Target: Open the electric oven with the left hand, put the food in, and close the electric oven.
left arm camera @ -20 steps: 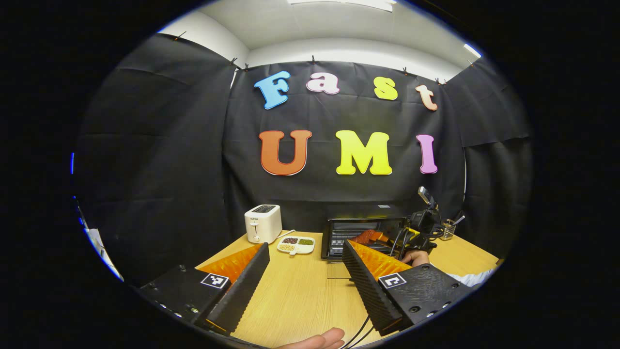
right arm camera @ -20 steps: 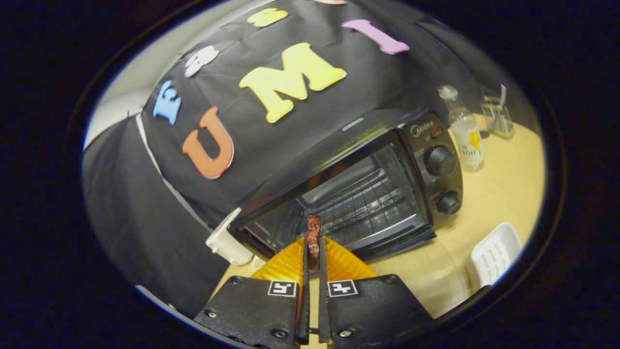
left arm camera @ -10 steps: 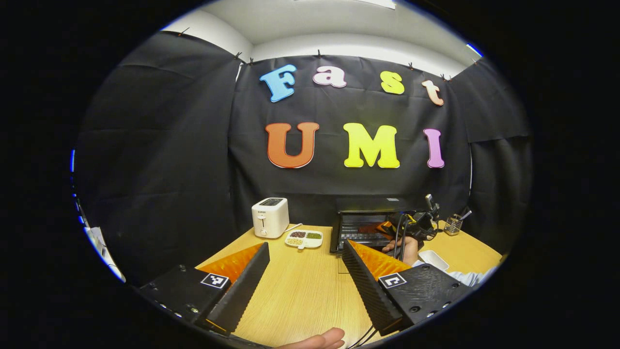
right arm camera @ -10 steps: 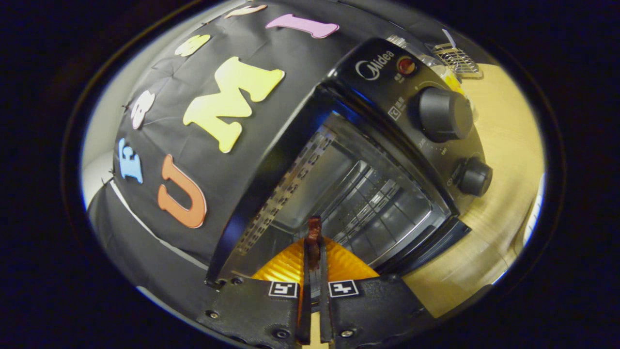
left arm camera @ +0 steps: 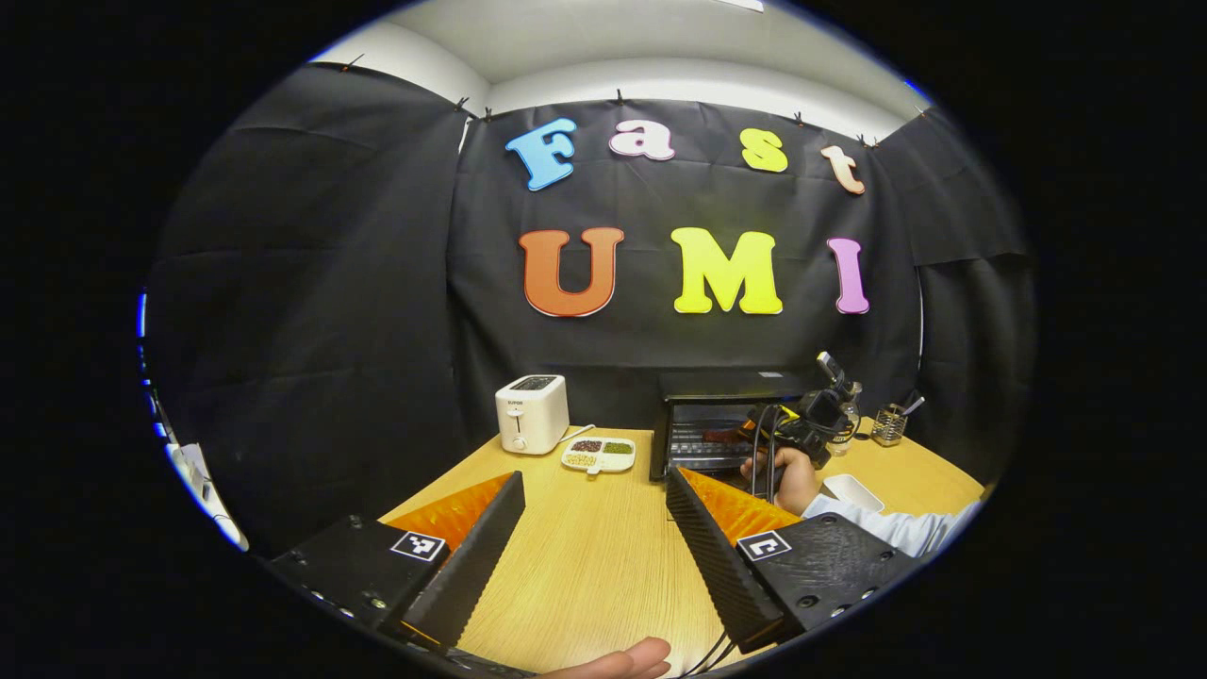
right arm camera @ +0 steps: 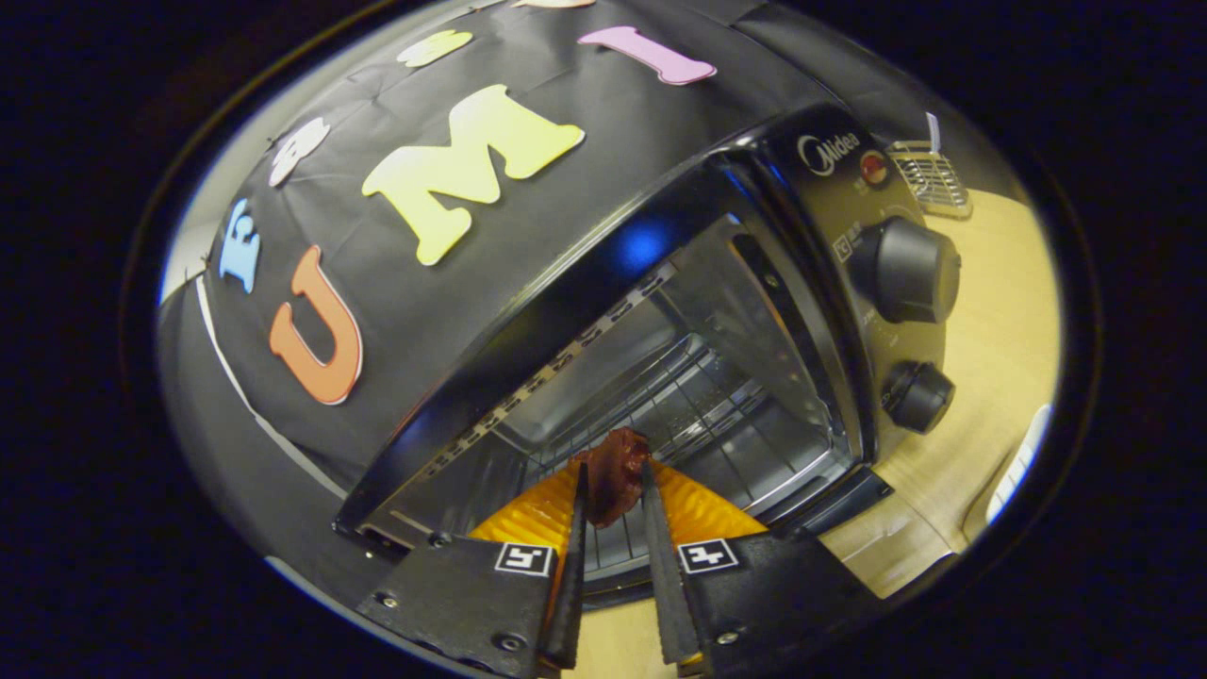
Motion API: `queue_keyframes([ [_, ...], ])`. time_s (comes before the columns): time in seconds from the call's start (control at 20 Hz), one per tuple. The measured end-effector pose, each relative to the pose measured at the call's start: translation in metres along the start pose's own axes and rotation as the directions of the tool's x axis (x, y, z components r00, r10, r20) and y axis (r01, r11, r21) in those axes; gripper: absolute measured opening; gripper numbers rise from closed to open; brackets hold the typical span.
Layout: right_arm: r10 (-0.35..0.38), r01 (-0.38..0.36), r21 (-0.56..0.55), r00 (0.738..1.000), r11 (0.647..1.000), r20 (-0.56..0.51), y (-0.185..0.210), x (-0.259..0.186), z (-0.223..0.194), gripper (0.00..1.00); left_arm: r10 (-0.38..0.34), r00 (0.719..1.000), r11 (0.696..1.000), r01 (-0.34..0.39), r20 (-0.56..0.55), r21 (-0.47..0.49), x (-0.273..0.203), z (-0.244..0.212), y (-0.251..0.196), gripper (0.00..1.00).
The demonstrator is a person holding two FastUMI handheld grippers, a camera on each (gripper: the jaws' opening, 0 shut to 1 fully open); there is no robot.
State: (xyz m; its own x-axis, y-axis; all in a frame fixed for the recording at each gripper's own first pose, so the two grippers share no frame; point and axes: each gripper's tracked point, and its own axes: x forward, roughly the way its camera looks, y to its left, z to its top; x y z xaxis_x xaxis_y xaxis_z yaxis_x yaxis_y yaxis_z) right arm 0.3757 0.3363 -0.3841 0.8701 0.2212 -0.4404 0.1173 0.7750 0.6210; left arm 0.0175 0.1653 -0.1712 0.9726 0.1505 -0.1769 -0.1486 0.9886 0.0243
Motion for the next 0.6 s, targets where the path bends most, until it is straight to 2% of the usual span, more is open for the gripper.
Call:
queue_keyframes([
  [0.05,-0.016,0.016,-0.018,1.000,1.000,0.010,-0.003,-0.002,0.002,0.40,0.020,1.000,1.000,-0.020,0.003,-0.001,-0.001,0.001,0.004,0.96],
  [0.1,-0.025,0.026,-0.036,1.000,0.999,0.017,-0.004,-0.008,0.000,0.42,0.038,0.999,0.999,-0.038,0.013,-0.003,-0.003,0.004,0.010,0.97],
  [0.2,0.002,0.002,-0.088,0.999,0.996,0.043,-0.001,-0.023,0.000,0.45,0.043,0.999,0.999,-0.043,0.015,-0.009,-0.010,0.004,0.010,0.96],
  [0.3,0.006,0.002,-0.142,0.999,0.990,0.053,-0.005,-0.039,-0.003,0.54,0.043,0.999,0.999,-0.043,0.024,-0.013,-0.015,0.006,0.011,0.96],
  [0.45,0.043,-0.028,-0.211,0.997,0.977,0.063,0.003,-0.065,-0.007,0.60,0.037,0.999,0.999,-0.036,0.023,-0.017,-0.019,0.004,0.009,0.96],
  [0.5,0.048,-0.034,-0.228,0.997,0.973,0.056,0.003,-0.073,-0.010,0.69,0.033,0.999,0.999,-0.032,0.018,-0.018,-0.021,0.003,0.008,0.96],
  [0.6,0.065,-0.053,-0.262,0.997,0.964,0.038,0.005,-0.093,-0.015,0.71,0.032,0.999,0.999,-0.032,0.008,-0.022,-0.020,-0.002,0.007,0.96],
])
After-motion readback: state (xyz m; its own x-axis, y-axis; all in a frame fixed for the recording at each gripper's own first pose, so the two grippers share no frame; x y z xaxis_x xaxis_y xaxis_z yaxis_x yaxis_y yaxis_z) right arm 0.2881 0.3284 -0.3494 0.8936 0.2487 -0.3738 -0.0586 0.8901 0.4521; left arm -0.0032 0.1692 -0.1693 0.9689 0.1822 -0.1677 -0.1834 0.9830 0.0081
